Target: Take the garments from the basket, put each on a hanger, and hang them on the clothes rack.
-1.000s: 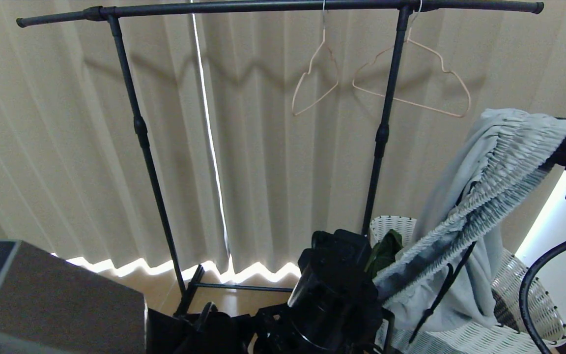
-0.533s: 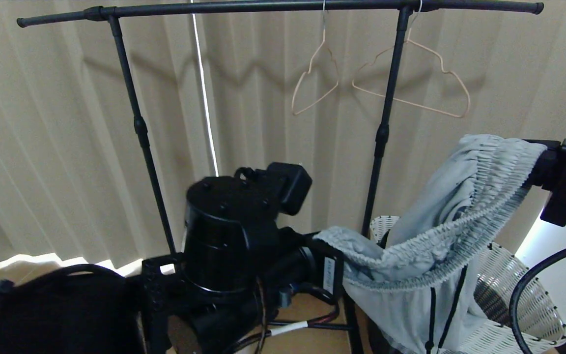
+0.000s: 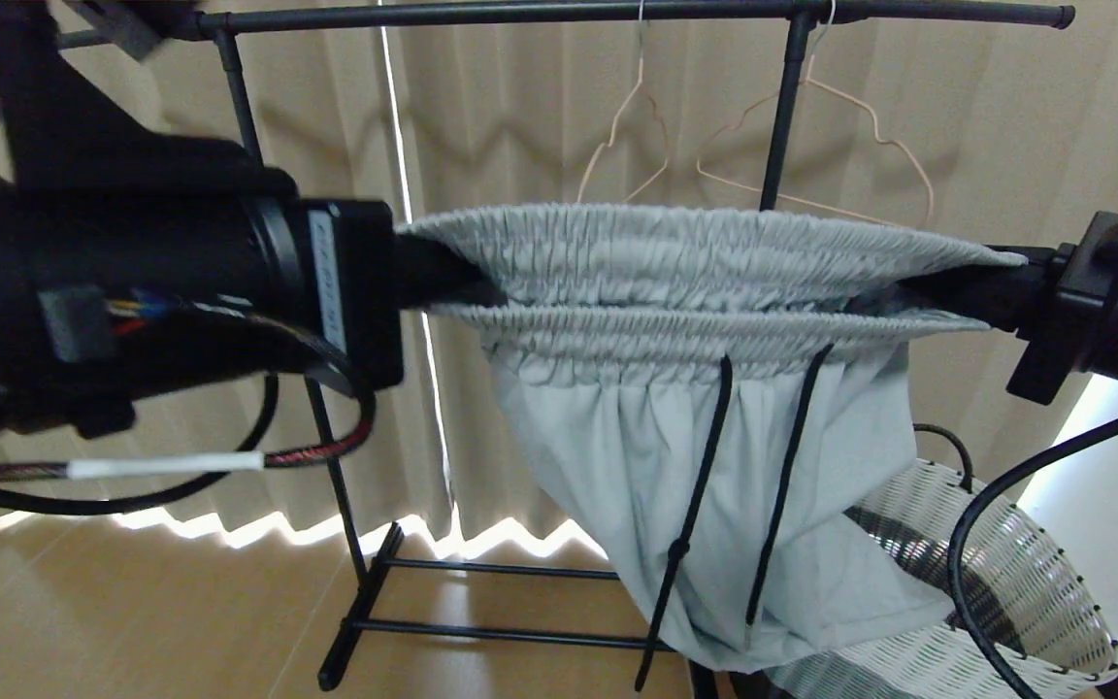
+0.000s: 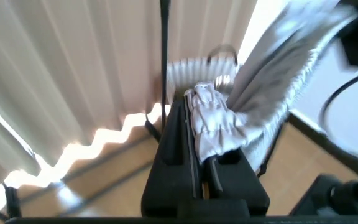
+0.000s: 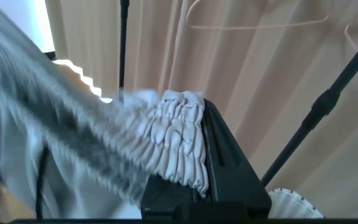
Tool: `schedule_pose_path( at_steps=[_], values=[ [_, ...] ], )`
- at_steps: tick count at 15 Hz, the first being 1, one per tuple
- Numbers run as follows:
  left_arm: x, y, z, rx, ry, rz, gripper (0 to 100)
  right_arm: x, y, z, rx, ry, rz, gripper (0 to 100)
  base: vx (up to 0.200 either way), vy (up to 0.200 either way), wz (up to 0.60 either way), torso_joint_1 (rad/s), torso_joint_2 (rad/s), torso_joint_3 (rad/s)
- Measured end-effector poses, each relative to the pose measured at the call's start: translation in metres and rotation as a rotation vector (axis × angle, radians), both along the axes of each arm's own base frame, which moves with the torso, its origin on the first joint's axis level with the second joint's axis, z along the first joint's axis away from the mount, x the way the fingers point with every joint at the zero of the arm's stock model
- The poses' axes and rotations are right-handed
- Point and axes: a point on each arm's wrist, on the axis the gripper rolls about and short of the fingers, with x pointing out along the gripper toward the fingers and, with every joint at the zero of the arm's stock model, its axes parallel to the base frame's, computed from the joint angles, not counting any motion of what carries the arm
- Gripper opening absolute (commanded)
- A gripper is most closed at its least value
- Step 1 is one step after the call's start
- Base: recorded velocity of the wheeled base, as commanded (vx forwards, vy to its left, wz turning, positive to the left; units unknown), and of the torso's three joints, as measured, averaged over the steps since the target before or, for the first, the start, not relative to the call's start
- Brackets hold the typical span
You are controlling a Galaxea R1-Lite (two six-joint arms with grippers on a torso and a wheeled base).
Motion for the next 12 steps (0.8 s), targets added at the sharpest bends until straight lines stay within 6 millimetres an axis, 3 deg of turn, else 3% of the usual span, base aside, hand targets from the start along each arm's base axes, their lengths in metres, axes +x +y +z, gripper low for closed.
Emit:
schedule_pose_path(
  at_steps=[2, 6, 9, 12],
  values=[
    [-0.006, 0.01, 0.023, -0.031, -0.043, 0.005, 0, 0.001, 0.0, 0.007, 0.009, -0.02, 0.0, 0, 0.0, 0.0, 0.0, 0.0, 0.0, 0.0],
    [-0.006, 0.02, 0.041, -0.033, -0.047, 0.041, 0, 0.002, 0.001, 0.019, 0.022, -0.051, 0.0, 0, 0.0, 0.0, 0.0, 0.0, 0.0, 0.0],
    [0.008, 0.019, 0.027, 0.047, -0.042, 0.076, 0, 0.009, 0.001, 0.016, 0.001, -0.04, -0.015, 0, 0.0, 0.0, 0.0, 0.0, 0.0, 0.0],
    [0.018, 0.016, 0.01, 0.16, -0.04, 0.075, 0, 0.016, -0.009, 0.001, -0.136, -0.001, -0.06, 0, 0.0, 0.0, 0.0, 0.0, 0.0, 0.0]
  ],
)
